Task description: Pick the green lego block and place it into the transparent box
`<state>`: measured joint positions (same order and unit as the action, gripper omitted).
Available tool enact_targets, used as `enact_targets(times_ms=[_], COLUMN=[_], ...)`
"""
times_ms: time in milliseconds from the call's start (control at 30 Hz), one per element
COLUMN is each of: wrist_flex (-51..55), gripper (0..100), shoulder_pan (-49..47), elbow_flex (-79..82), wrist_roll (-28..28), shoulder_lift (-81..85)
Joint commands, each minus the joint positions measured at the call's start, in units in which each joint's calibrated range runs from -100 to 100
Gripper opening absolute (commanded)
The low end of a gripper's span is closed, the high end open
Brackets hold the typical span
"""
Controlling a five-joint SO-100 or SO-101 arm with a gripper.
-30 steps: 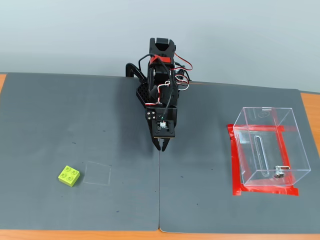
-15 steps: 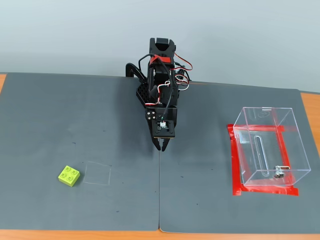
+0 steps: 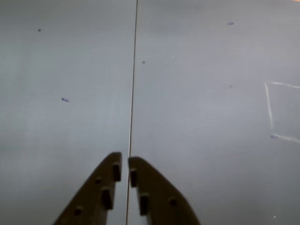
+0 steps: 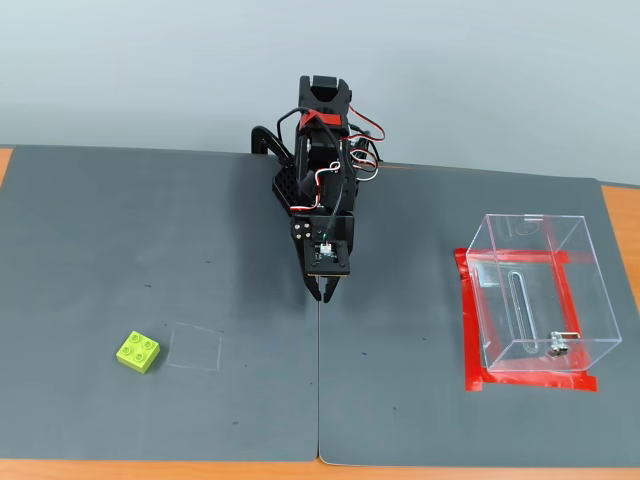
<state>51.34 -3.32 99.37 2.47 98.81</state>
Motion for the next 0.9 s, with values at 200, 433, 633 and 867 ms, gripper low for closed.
enact_targets(times_ms=[200, 433, 633, 867], wrist_flex=[-0.13, -0.13, 0.57, 0.65], gripper=[2, 2, 2, 2], shoulder_pan=[0.29, -0.23, -0.15, 1.94], elbow_flex=[0.09, -0.10, -3.62, -9.23], wrist_roll=[-0.25, -0.30, -0.36, -0.41], shoulder_lift=[0.43, -0.25, -0.51, -0.51])
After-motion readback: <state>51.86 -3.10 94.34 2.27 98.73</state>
